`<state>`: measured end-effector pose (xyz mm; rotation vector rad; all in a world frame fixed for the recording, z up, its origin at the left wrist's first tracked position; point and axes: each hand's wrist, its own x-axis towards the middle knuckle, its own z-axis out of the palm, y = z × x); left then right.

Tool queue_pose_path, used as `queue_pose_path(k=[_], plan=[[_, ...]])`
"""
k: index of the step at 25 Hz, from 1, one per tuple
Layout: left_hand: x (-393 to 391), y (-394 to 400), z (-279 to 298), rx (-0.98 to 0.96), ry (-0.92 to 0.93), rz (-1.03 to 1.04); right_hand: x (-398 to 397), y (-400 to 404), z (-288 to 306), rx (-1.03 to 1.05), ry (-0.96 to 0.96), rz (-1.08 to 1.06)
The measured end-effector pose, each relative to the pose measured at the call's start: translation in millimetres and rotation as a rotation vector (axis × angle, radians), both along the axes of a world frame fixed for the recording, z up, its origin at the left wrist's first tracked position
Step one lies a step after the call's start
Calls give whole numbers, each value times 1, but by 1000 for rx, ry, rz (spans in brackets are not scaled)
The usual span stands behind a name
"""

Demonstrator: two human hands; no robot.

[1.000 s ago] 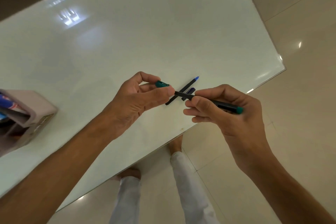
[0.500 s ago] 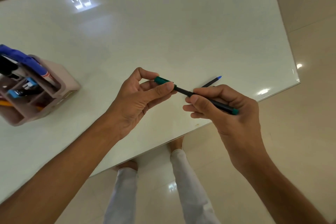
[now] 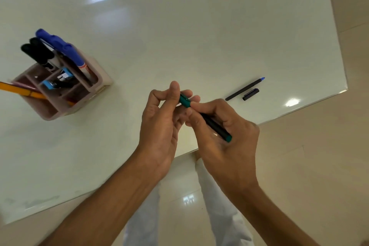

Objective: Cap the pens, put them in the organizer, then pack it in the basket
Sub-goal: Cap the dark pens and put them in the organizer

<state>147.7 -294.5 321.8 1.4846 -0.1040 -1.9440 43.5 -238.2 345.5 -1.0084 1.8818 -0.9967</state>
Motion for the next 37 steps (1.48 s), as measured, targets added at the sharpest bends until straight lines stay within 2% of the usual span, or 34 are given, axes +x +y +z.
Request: queue_pose_path(k=[2, 4, 6, 8, 10, 13, 16, 18, 24, 27, 30, 32, 34, 37], plan=[[21, -10, 10, -60, -11, 35, 12, -25, 7, 8, -90, 74], [54, -18, 21, -215, -155, 39, 19, -50, 16, 87, -87, 230], [102, -24, 35, -471, -460, 40, 21, -62, 19, 208, 10, 356], [154, -27, 42, -675, -788, 43, 12, -59, 21, 257, 128, 365], [209, -27, 44, -738, -1032, 69, 7, -49, 19, 248, 236, 351], [253, -23, 30, -688, -1198, 21, 2, -29, 18, 301, 261, 340], [248, -19, 8, -604, -1199, -100, -1, -13, 18, 371, 247, 342], [239, -18, -8, -622, -1208, -163, -3, -6, 17, 398, 272, 350], [231, -13, -23, -640, -1318, -169, -24, 15, 13, 397, 336, 376], [201, 0, -13, -708, -1324, -459, -58, 28, 0, 383, 477, 439], [145, 23, -10, -937, -1163, -800, -109, 19, -17, 387, 650, 409], [106, 36, -19, -992, -1050, -1044, -143, 6, -26, 411, 727, 355], [66, 45, -40, -977, -926, -1220, -172, -6, -32, 416, 662, 207], [-4, 44, -69, -931, -918, -1248, -203, 0, -27, 439, 470, -25]])
